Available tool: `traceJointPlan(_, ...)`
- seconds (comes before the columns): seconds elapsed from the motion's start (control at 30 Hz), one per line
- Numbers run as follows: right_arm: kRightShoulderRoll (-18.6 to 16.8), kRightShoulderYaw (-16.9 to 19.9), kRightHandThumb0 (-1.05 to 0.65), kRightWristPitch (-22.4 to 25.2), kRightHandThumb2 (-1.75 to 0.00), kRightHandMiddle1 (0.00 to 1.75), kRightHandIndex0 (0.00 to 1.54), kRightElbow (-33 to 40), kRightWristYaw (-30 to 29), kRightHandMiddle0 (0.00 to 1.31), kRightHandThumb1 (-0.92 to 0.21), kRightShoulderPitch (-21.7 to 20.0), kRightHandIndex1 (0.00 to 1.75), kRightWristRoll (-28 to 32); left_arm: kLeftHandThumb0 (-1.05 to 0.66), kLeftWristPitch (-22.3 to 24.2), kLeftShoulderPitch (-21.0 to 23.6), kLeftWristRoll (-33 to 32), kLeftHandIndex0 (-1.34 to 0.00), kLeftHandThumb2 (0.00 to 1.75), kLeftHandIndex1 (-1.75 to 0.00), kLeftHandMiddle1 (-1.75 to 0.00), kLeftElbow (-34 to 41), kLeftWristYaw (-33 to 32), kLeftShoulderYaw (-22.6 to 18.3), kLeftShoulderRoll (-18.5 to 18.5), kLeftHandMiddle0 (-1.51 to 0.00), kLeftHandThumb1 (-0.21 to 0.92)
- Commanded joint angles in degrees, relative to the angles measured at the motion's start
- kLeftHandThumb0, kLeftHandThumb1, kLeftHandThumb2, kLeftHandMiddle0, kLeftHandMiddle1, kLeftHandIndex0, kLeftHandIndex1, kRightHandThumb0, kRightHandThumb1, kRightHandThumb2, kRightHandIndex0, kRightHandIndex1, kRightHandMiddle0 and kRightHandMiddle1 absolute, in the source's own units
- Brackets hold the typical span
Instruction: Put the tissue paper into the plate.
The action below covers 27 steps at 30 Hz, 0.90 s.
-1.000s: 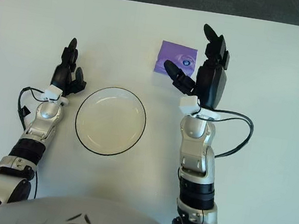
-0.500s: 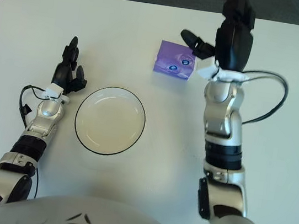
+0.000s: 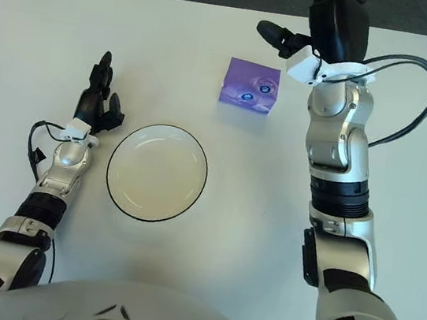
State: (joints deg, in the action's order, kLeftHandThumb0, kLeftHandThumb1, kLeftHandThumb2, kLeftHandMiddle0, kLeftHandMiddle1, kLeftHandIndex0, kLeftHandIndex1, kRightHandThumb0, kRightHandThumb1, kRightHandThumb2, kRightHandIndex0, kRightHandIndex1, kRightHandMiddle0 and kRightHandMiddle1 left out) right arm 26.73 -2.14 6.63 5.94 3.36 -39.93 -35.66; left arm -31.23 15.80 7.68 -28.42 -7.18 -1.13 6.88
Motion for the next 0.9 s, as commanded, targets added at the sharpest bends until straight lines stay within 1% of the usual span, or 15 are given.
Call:
traceJointPlan(0.0, 3.43, -1.57, -0.77, -1.41, -0.56, 0.59, 0.13, -1.49, 3.8, 0.0, -0.92, -3.04, 0.15, -0.58, -0.81, -1.19, -6.81, 0.95, 0.0, 0.91, -0.21, 0.0, -8.31, -0.55, 1.4, -1.96, -0.12, 0.92)
traceJointPlan(0.07, 4.89, -2.88, -0.79, -2.75, -0.58, 0.57, 0.13, -3.57, 5.57, 0.0, -0.92, -4.33, 0.15, -0.95, -0.8, -1.3, -6.77, 0.8, 0.0, 0.9, -0.21, 0.0, -8.46, -0.39, 1.35, -1.93, -0.12, 0.92)
traceJointPlan(0.13, 5.48, -3.82, -0.79, -3.82, -0.58, 0.56, 0.13, -5.39, 6.05, 0.0, -0.92, -5.21, 0.15, -1.18, -0.8, -1.39, -6.72, 0.68, 0.0, 0.9, -0.21, 0.0, -8.59, -0.27, 1.32, -1.9, -0.12, 0.92)
traceJointPlan(0.2, 5.0, -6.8, -0.81, -7.57, -0.58, 0.54, 0.13, -15.01, 4.16, 0.0, -0.92, -8.68, 0.15, -2.13, -0.8, -1.59, -6.63, 0.41, 0.0, 0.9, -0.21, 0.0, -8.84, 0.0, 1.26, -1.89, -0.12, 0.92)
traceJointPlan(0.27, 4.81, -8.24, -0.82, -10.09, -0.58, 0.51, 0.13, -20.77, 2.88, 0.0, -0.92, -10.81, 0.15, -2.53, -0.79, -1.77, -6.53, 0.27, 0.0, 0.9, -0.2, 0.0, -9.09, 0.08, 1.27, -1.87, -0.12, 0.92)
traceJointPlan(0.3, 4.83, -8.47, -0.83, -10.9, -0.58, 0.51, 0.13, -22.24, 2.51, 0.0, -0.92, -11.41, 0.15, -2.56, -0.79, -1.85, -6.48, 0.24, 0.0, 0.9, -0.2, 0.0, -9.2, 0.08, 1.28, -1.85, -0.12, 0.92)
traceJointPlan(0.4, 5.24, -10.31, -0.86, -15.44, -0.58, 0.45, 0.12, -29.56, 1.78, 0.0, -0.92, -15.39, 0.14, -2.88, -0.79, -2.13, -6.23, 0.02, 0.0, 0.9, -0.2, 0.0, -9.65, 0.36, 1.4, -1.9, -0.12, 0.92)
traceJointPlan(0.53, 4.64, -11.96, -0.92, -19.31, -0.59, 0.4, 0.12, -35.86, 0.47, 0.0, -0.92, -18.47, 0.13, -2.86, -0.8, -2.23, -6.21, -0.18, 0.0, 0.9, -0.2, 0.0, -9.66, 0.6, 1.52, -2.0, -0.12, 0.92)
traceJointPlan(0.6, 3.86, -13.35, -0.93, -21.03, -0.59, 0.39, 0.11, -39.87, -0.58, 0.0, -0.92, -20.19, 0.13, -3.35, -0.8, -2.26, -6.32, -0.07, 0.0, 0.9, -0.2, 0.0, -9.53, 0.55, 1.65, -2.05, -0.12, 0.92)
traceJointPlan(0.73, 2.69, -15.42, -0.95, -23.13, -0.59, 0.37, 0.1, -44.52, -2.32, 0.0, -0.92, -21.5, 0.12, -3.99, -0.81, -2.27, -6.47, 0.21, 0.0, 0.9, -0.2, 0.0, -9.36, 0.16, 1.79, -2.17, -0.12, 0.92)
traceJointPlan(0.87, 1.16, -17.12, -0.93, -24.88, -0.59, 0.35, 0.09, -47.21, -4.44, 0.0, -0.92, -20.86, 0.11, -4.57, -0.82, -2.21, -6.56, 0.45, 0.0, 0.9, -0.21, 0.0, -9.38, -0.17, 1.82, -2.25, -0.12, 0.92)
